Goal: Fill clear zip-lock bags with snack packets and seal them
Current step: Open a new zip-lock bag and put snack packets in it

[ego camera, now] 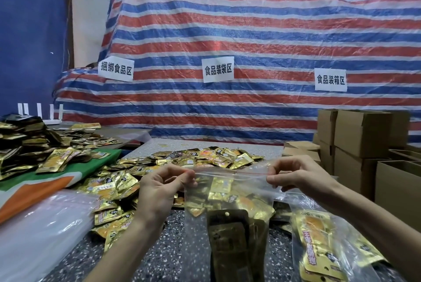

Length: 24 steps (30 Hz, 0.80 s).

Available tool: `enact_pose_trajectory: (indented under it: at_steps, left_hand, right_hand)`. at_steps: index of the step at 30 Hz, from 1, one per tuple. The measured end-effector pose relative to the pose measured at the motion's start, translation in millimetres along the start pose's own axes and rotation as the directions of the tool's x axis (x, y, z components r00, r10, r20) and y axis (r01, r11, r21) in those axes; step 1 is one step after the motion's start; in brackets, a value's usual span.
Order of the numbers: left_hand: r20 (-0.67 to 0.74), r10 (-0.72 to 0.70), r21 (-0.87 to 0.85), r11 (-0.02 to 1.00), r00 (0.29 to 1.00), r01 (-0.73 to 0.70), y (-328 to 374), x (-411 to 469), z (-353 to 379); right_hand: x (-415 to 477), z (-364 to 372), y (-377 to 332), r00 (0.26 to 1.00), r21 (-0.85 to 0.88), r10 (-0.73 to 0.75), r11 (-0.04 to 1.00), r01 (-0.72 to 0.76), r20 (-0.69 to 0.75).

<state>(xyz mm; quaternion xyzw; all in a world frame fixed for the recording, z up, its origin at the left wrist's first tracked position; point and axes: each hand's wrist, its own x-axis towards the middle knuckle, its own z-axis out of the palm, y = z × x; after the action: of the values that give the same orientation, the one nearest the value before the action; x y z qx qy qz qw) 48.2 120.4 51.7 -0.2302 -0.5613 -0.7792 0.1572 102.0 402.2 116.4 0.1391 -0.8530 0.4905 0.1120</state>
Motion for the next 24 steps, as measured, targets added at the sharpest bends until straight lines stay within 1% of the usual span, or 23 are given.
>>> enact_pose_trajectory:
  at_steps: [2,4,6,8,10,12,15,19,24]
  left_hand:
    - [0.032,0.013,0.008,1.000,0.999,-0.013,2.5,-1.4,-0.2]
    - [0.075,0.021,0.024,0.999,0.997,-0.023,4.0,-2.9,1.4]
    - [0.105,0.035,0.047,0.998,0.994,-0.040,4.5,-4.7,5.2]
    - [0.135,0.075,0.084,0.993,0.988,-0.087,4.4,-5.8,10.0]
    - [0.161,0.109,0.113,0.985,0.981,-0.128,4.5,-6.4,13.8]
    - [0.171,0.112,0.108,0.985,0.979,-0.131,5.2,-5.7,13.6]
    - [0.192,0.100,0.119,0.985,0.976,-0.124,9.8,-3.3,7.5]
    - [0.241,0.098,0.200,0.969,0.966,-0.148,20.3,3.0,-0.9]
    - [0.244,0.116,0.226,0.959,0.963,-0.173,33.2,9.5,2.2]
  right_hand:
    - [0.5,5.1,-6.7,0.999,-0.065,-0.013,0.998,0.015,0.040]
    - [3.7,15.5,-16.7,0.994,-0.173,-0.027,0.984,0.045,0.107]
    - [8.1,31.9,-30.3,0.979,-0.299,-0.108,0.941,0.157,0.174]
    - [15.5,47.6,-42.6,0.950,-0.404,-0.222,0.866,0.296,0.219]
    - [25.5,60.0,-51.7,0.917,-0.455,-0.297,0.799,0.392,0.268]
    - [34.2,68.5,-57.5,0.899,-0.424,-0.309,0.802,0.421,0.309]
    - [40.7,71.2,-59.0,0.899,-0.328,-0.298,0.856,0.400,0.320]
    - [45.5,68.7,-59.9,0.896,-0.351,-0.301,0.841,0.411,0.327]
    - [46.0,65.0,-64.5,0.885,-0.281,-0.373,0.849,0.447,0.280]
